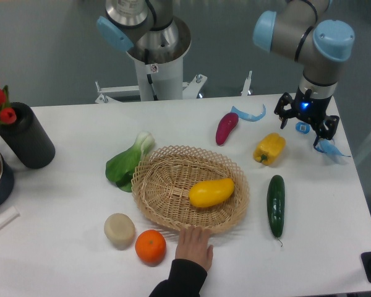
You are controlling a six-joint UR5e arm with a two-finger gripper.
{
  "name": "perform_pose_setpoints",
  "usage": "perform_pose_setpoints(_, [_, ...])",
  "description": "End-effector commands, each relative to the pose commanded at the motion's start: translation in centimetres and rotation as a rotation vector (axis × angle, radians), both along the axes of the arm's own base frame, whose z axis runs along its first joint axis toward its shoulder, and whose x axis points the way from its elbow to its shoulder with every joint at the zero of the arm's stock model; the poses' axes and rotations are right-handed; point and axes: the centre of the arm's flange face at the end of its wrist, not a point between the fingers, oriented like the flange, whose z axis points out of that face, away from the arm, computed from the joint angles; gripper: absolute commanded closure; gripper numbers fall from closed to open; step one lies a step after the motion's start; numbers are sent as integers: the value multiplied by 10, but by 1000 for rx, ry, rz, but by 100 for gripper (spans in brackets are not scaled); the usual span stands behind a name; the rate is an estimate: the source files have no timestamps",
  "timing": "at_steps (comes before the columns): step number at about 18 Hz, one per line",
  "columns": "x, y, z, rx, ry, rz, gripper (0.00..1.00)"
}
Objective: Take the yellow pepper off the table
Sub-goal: 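Move the gripper over the yellow bell pepper and lower toward it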
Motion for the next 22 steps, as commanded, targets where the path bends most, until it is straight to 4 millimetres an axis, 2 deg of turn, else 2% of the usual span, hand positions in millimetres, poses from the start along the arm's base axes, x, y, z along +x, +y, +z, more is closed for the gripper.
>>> perform_pose_setpoints(6, [4,-1,-8,-1,-18,6,0])
perform_pose_setpoints(9, [12,-8,-27,-6,-61,22,0])
perform_pose_setpoints(16, [37,-9,-65,-25,-129,9,0])
perform_pose_setpoints(22, [35,-6,-71,-22,-114,12,0])
